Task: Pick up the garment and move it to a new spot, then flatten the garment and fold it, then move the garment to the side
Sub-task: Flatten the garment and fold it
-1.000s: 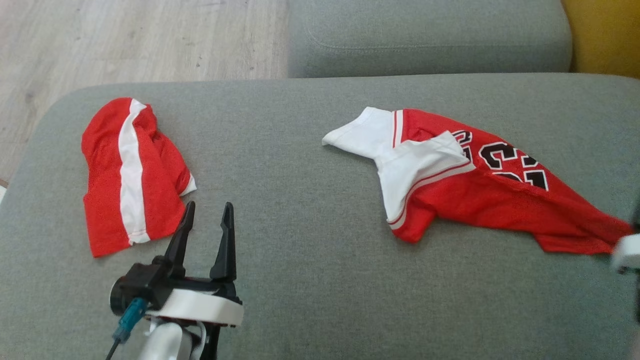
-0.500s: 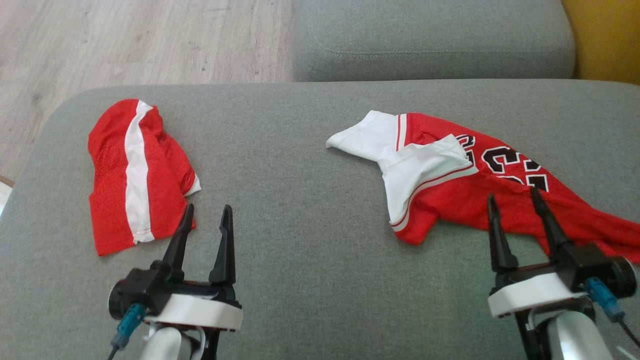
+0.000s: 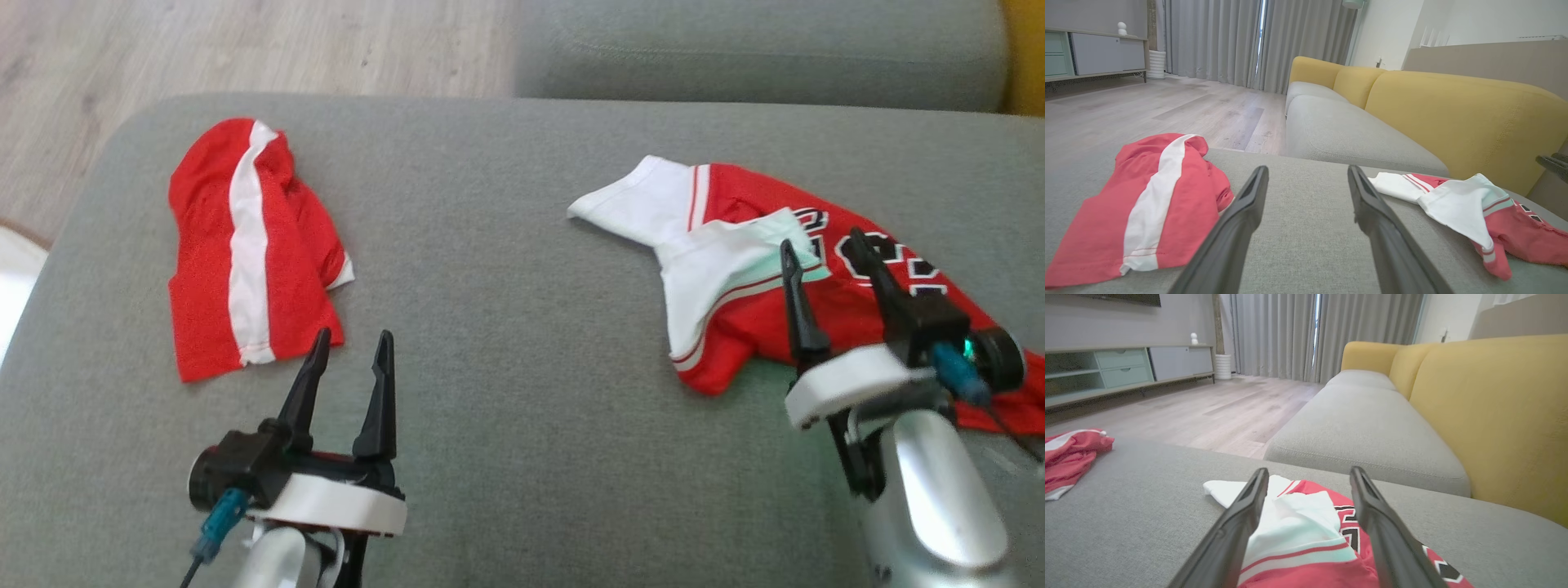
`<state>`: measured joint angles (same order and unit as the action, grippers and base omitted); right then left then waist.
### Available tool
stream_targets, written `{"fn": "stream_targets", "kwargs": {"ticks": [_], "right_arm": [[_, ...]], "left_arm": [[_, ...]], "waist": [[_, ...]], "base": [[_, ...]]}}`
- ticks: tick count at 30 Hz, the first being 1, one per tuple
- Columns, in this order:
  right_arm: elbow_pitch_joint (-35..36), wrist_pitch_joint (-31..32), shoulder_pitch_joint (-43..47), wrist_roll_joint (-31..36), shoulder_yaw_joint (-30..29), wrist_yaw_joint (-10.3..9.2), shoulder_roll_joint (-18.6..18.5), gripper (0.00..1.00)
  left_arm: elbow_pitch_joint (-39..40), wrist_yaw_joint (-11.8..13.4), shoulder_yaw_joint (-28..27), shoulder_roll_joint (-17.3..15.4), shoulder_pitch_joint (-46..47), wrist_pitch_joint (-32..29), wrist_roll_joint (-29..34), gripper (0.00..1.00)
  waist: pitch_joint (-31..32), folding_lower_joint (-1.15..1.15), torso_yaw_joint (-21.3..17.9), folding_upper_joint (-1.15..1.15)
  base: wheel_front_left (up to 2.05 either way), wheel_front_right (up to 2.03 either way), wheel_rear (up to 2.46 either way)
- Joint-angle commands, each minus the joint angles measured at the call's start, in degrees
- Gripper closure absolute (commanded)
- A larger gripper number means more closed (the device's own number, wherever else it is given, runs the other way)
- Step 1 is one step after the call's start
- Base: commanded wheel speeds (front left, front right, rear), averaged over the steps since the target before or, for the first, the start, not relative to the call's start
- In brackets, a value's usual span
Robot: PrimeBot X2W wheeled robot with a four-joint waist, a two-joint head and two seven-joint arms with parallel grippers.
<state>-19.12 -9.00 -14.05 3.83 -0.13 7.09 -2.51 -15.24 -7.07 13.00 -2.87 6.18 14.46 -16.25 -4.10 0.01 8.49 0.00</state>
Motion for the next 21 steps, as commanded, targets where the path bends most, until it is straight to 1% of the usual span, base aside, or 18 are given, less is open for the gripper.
{"fn": "stream_targets", "kwargs": {"ticks": [1, 5, 8, 13, 18, 19, 20, 21], "right_arm": [[-0.3, 0.9, -3.5, 0.5, 0.4, 0.4, -0.4, 0.0], [-6.2, 2.9, -7.3, 2.3, -1.4, 0.4, -0.4, 0.0], [-9.8, 3.3, -9.7, 4.4, -2.6, 0.4, -0.4, 0.0], [-14.7, 3.6, -13.1, 8.0, -5.4, 0.4, -0.4, 0.0], [-18.7, 4.2, -14.9, 10.4, -6.2, 0.4, -0.4, 0.0], [-19.6, 4.2, -15.3, 10.4, -6.3, 0.4, -0.4, 0.62], [-20.4, 3.9, -15.6, 10.3, -6.2, 0.4, -0.4, 1.0], [-21.2, 3.7, -16.0, 10.1, -6.0, 0.4, -0.4, 1.0]], "left_arm": [[1.4, 0.0, -1.5, 0.0, 3.2, 0.5, -0.3, 0.0], [1.2, -0.1, -0.9, 0.0, 3.8, 0.5, -0.7, 0.0], [1.1, -0.1, -0.6, 0.0, 4.3, 0.5, -1.0, 0.0], [1.0, -0.1, -0.2, 0.0, 4.8, 0.5, -1.1, 0.0], [0.9, -0.1, -0.1, 0.0, 5.0, 0.5, -1.1, 0.0], [0.9, -0.1, -0.1, 0.0, 5.0, 0.5, -1.1, 0.0], [0.8, -0.1, -0.2, 0.0, 5.1, 0.5, -1.1, 0.0], [0.8, -0.1, -0.2, 0.0, 5.1, 0.5, -1.1, 0.0]], "waist": [[-1.0, -0.01, 1.0, 0.0], [-2.2, -0.01, 2.3, 0.0], [-3.0, -0.01, 3.1, 0.0], [-3.9, -0.01, 3.9, 0.0], [-4.2, -0.01, 4.0, 0.0], [-4.2, -0.01, 4.0, 0.0], [-4.3, -0.01, 4.0, 0.0], [-4.3, -0.01, 3.9, 0.0]], "base": [[0.0, 0.0, 0.0], [0.0, 0.0, 0.0], [0.0, 0.0, 0.0], [0.0, 0.0, 0.0], [0.0, 0.0, 0.0], [0.0, 0.0, 0.0], [0.0, 0.0, 0.0], [0.0, 0.0, 0.0]]}}
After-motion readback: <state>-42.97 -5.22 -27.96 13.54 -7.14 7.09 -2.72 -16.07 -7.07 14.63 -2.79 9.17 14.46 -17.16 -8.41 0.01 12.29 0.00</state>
